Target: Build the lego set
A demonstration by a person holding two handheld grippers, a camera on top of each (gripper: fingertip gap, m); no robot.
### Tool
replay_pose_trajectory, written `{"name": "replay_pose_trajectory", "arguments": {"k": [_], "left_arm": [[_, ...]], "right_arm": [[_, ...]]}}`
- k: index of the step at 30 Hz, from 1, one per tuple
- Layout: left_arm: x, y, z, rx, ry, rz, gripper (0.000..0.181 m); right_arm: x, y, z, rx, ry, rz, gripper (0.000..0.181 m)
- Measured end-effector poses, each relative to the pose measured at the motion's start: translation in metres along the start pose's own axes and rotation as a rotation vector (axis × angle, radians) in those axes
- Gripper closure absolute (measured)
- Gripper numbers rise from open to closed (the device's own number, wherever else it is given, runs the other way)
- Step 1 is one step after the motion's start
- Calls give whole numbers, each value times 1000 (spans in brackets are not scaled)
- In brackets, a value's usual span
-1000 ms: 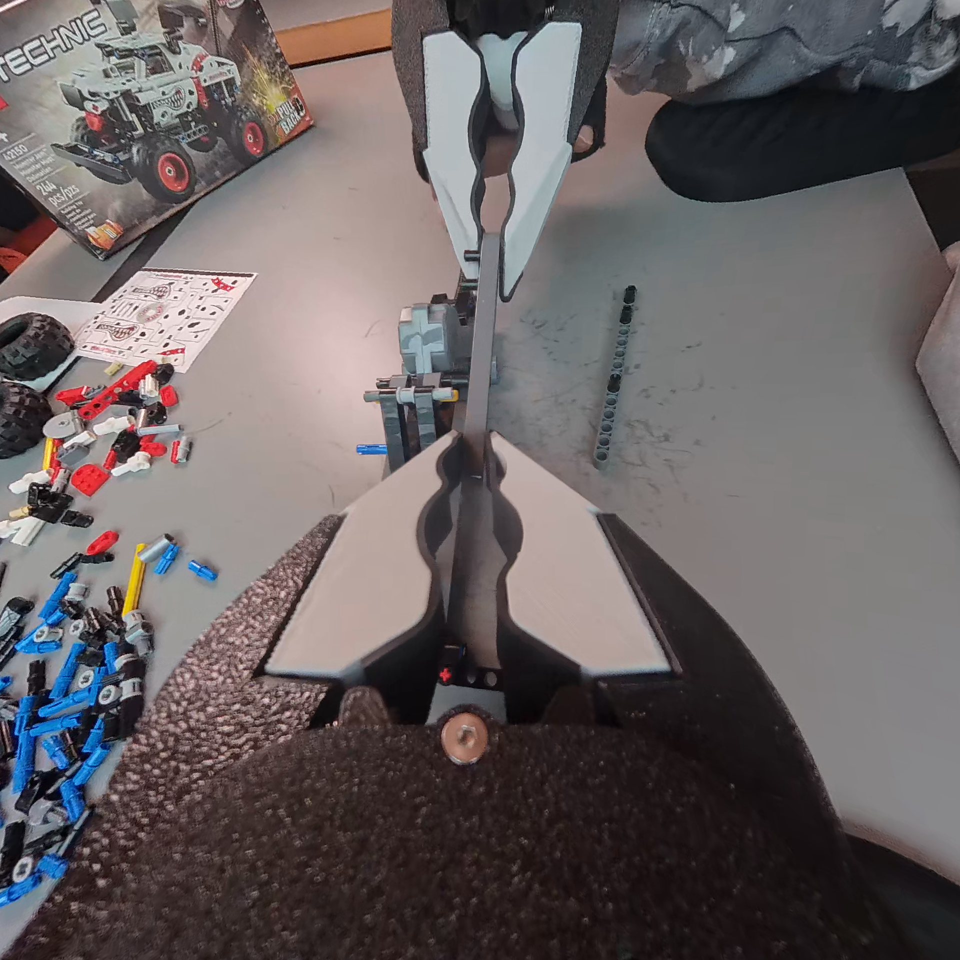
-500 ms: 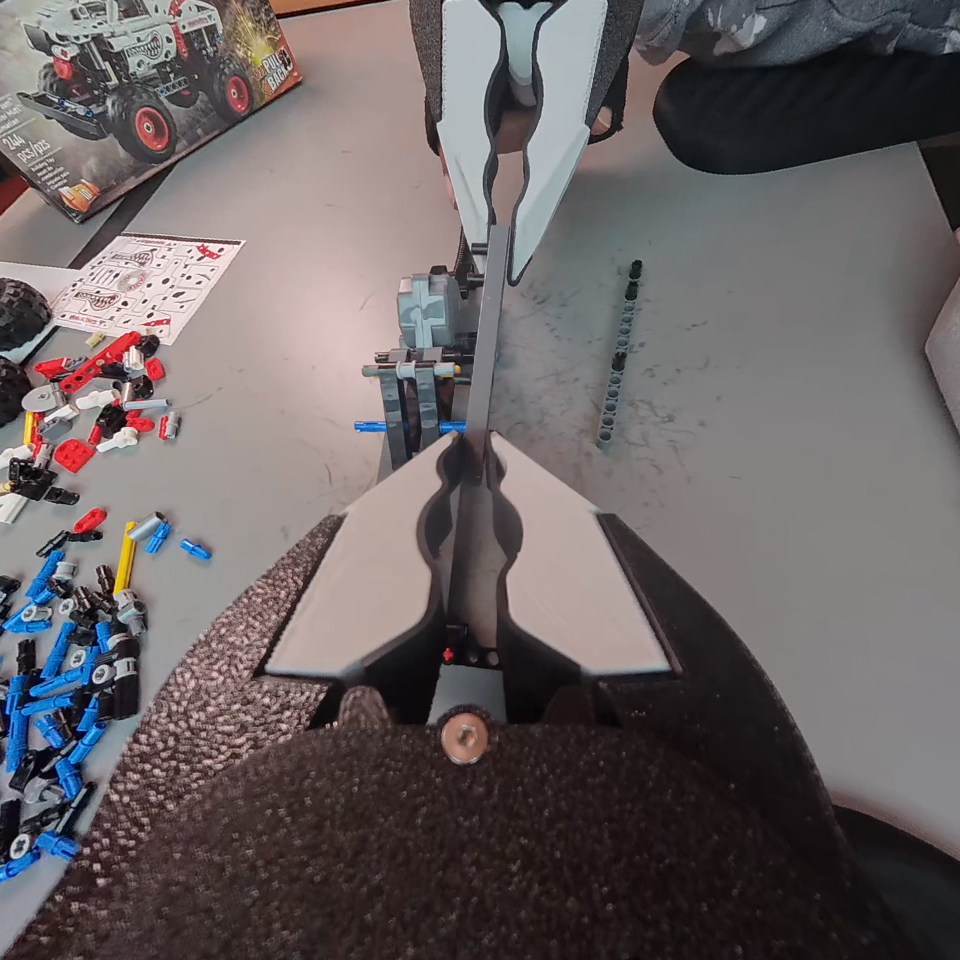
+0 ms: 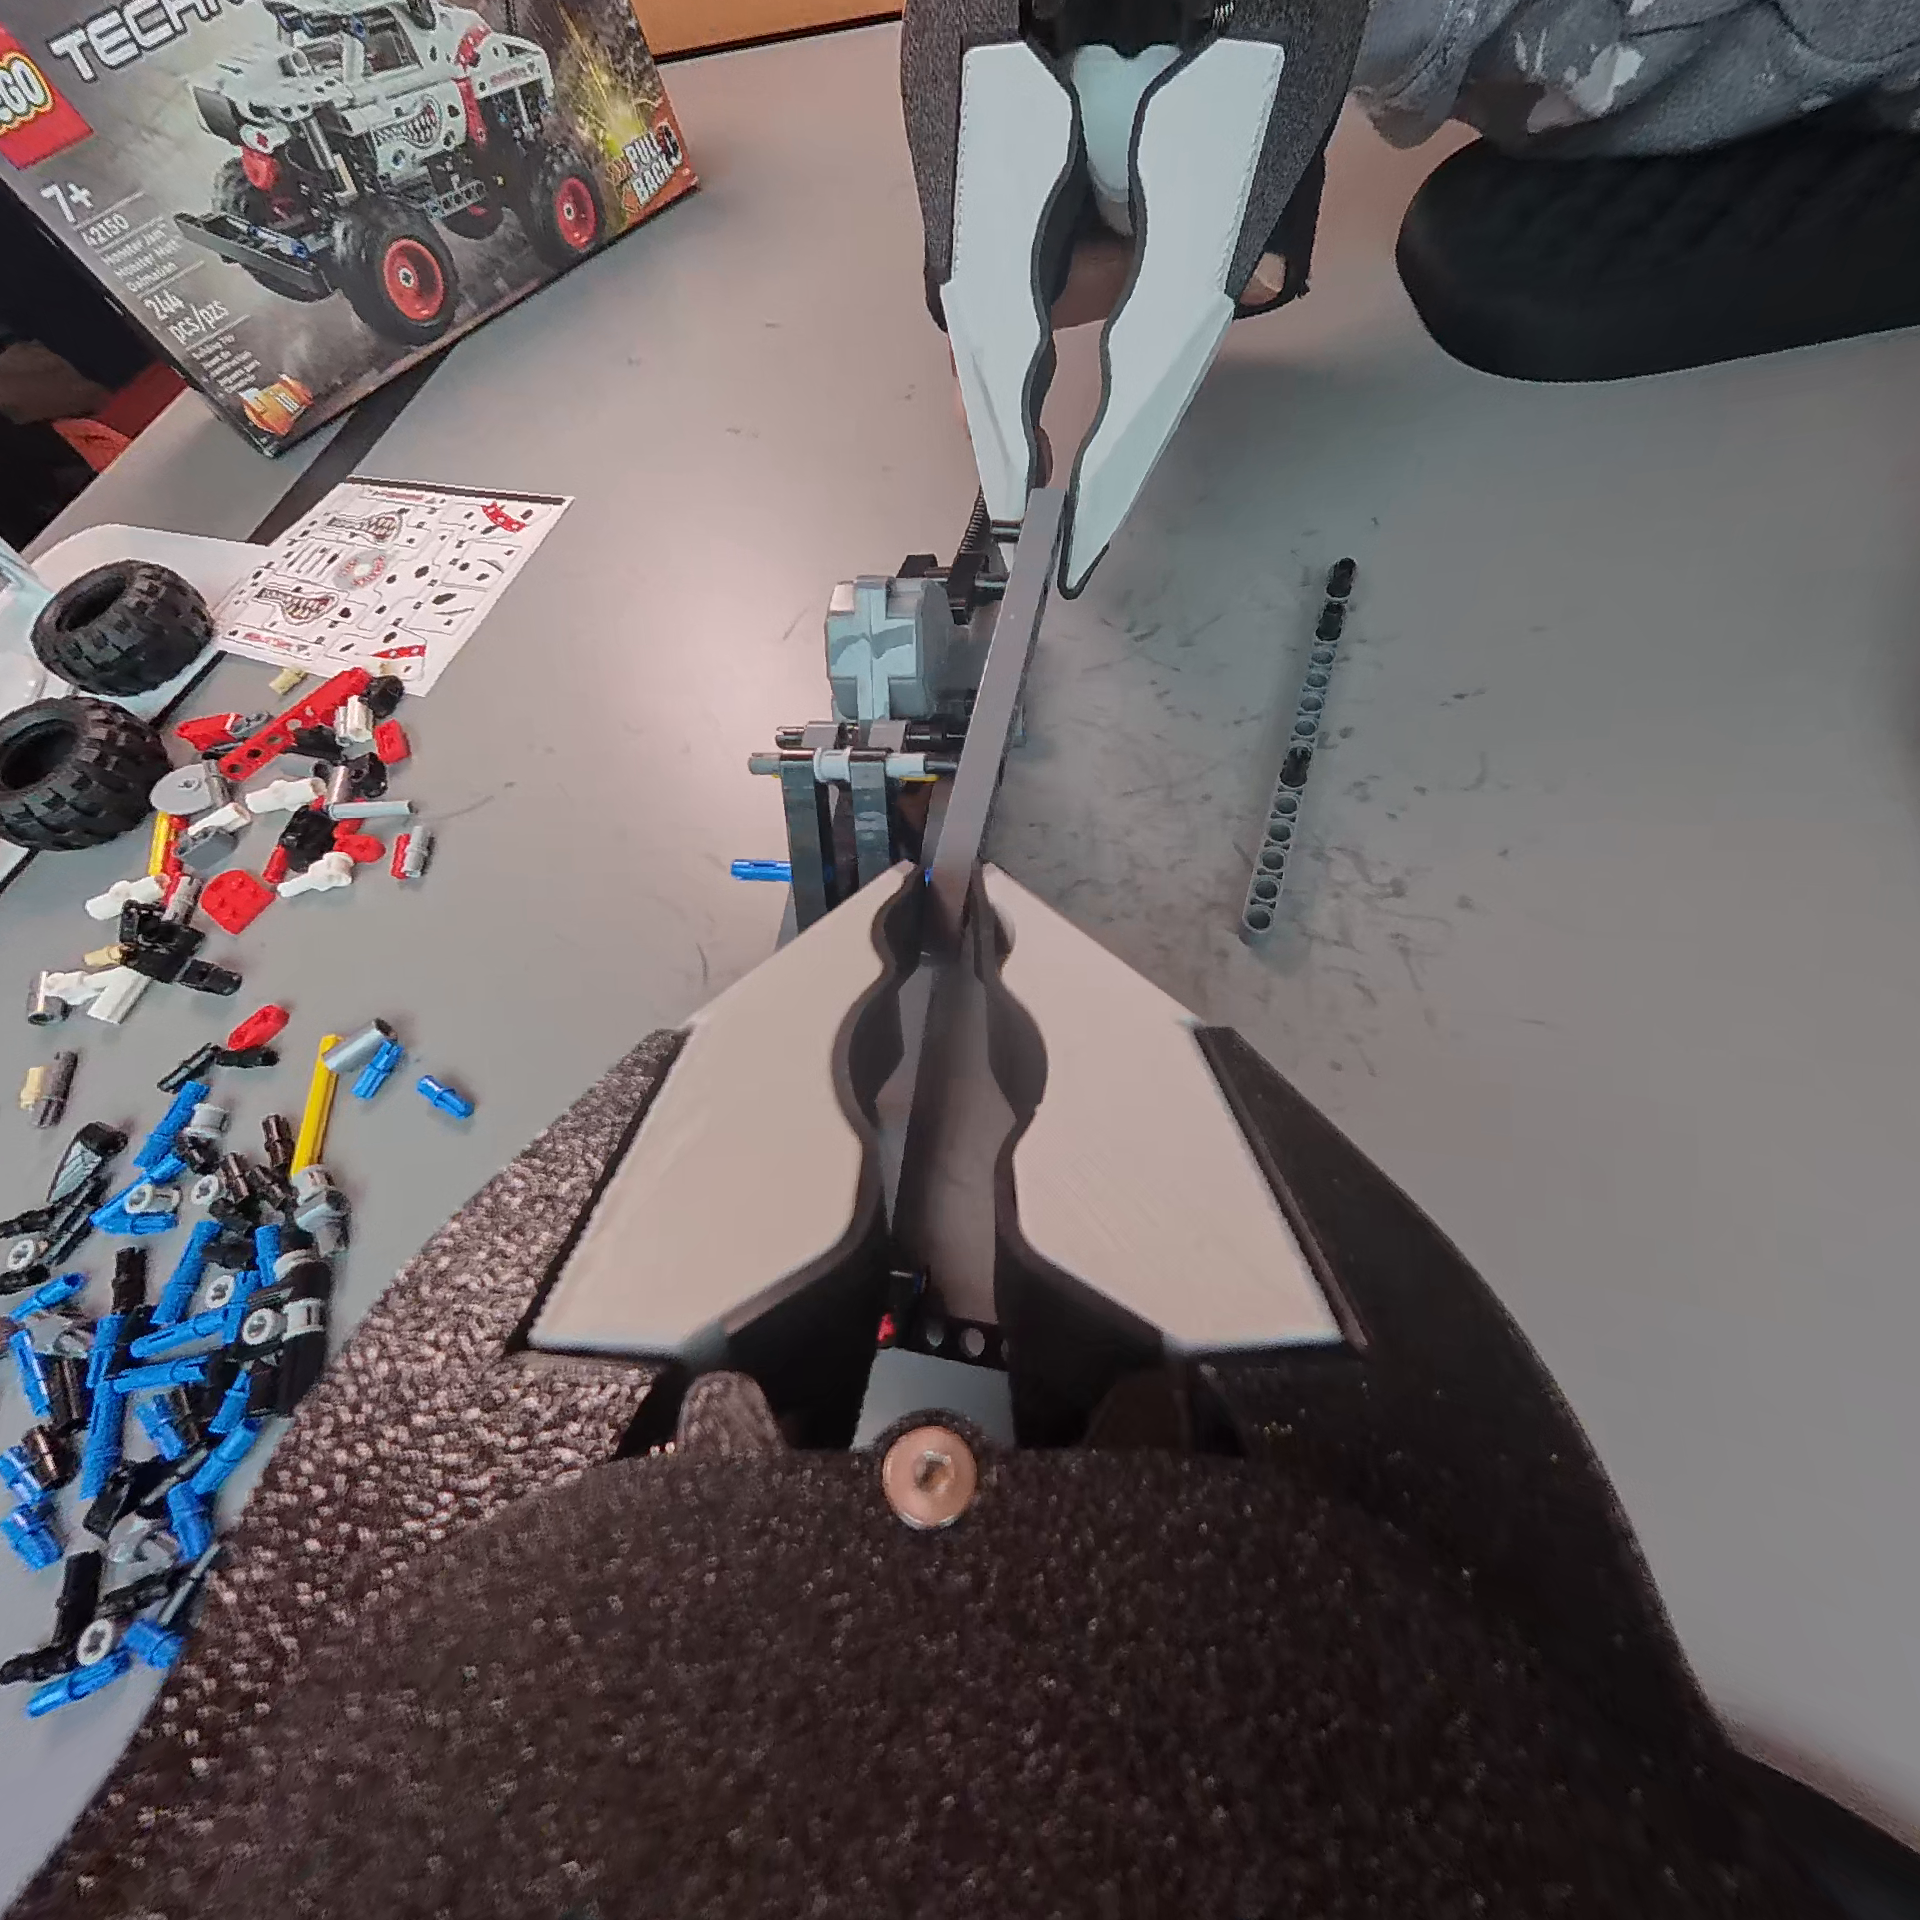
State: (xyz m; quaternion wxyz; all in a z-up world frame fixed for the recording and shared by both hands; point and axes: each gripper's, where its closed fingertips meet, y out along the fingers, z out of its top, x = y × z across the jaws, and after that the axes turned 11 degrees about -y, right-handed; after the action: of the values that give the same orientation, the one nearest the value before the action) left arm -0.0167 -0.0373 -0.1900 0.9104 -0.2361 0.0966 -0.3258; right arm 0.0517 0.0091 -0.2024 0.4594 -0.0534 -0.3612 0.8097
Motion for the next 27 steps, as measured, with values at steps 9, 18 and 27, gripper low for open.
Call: {"name": "replay_pose_trajectory", "arguments": {"k": [9, 18, 27], "left_arm": [[-5, -7, 3, 18, -15, 8, 172], [-11, -10, -4, -9, -15, 18, 172], [-12, -12, -7, -28, -7, 23, 172]], "right_arm": [[7, -1, 15, 89, 30, -29, 174], [8, 3, 14, 71, 22, -44, 170], [10, -1, 9, 39, 11, -60, 170]]}}
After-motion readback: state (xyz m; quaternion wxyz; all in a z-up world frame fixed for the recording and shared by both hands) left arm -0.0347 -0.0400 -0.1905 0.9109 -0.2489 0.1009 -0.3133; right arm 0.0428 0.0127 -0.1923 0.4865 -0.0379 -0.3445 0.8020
